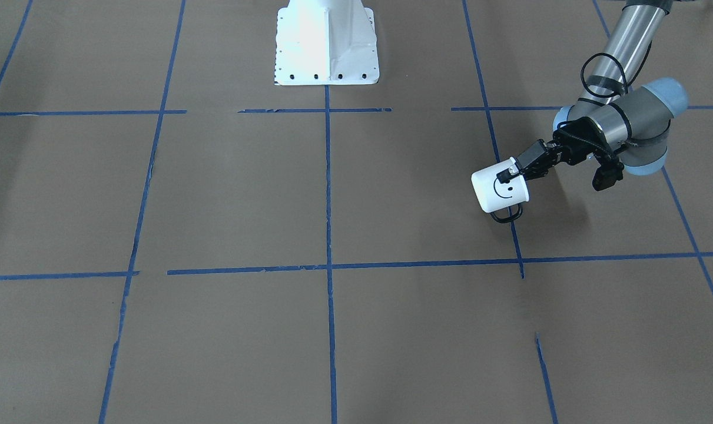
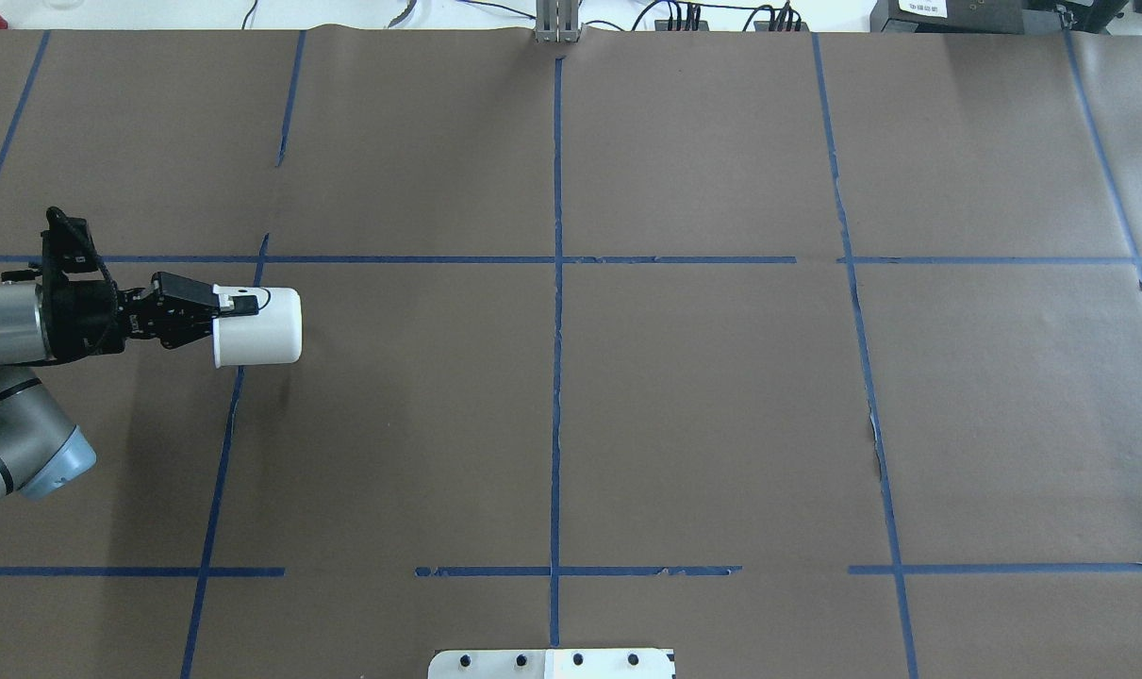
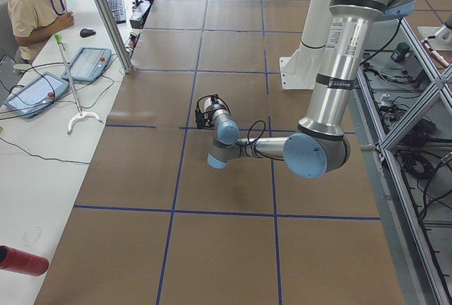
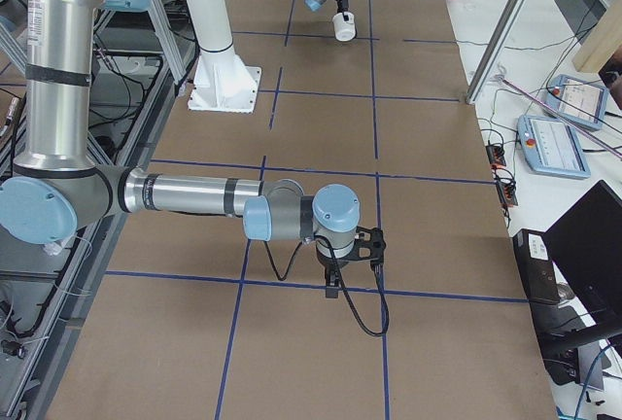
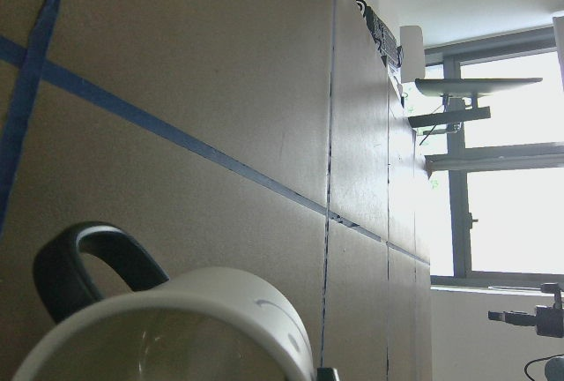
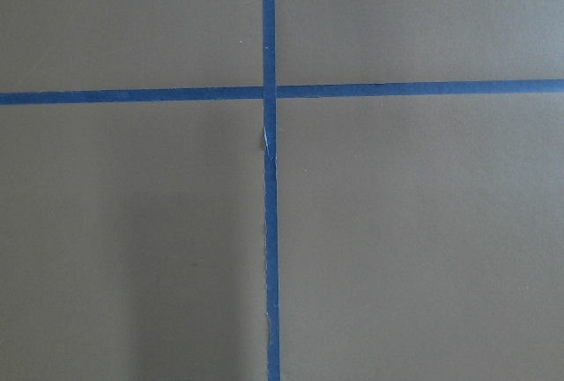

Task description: Flip mug

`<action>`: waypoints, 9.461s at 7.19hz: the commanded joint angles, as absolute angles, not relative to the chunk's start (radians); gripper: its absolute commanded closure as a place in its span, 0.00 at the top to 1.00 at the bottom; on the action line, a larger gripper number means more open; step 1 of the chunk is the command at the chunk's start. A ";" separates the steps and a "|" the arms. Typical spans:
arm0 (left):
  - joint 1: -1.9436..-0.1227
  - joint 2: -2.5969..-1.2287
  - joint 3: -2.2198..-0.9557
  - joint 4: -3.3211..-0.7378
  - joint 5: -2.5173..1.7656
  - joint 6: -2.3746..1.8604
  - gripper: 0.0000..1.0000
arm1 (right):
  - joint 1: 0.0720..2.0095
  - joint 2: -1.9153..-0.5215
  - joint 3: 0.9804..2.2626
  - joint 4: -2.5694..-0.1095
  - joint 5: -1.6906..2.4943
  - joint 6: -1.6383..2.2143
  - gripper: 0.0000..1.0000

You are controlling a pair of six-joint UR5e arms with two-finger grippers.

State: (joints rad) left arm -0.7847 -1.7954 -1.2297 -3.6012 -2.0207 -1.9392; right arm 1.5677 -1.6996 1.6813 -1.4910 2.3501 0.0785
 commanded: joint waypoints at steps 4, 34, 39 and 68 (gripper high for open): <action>-0.778 -2.077 -1.580 -2.438 -2.017 -1.947 0.00 | 1.568 -1.700 1.683 -1.491 2.350 0.078 1.00; -0.583 -2.596 -1.491 -1.387 -1.837 -1.531 1.00 | 1.568 -1.700 1.683 -1.491 2.350 0.078 1.00; -0.814 -2.240 -1.876 -1.371 -1.845 -1.237 1.00 | 1.568 -1.700 1.683 -1.491 2.350 0.078 1.00; -1.592 -1.465 -1.761 -1.511 -2.341 0.127 1.00 | 1.568 -1.700 1.683 -1.491 2.350 0.078 1.00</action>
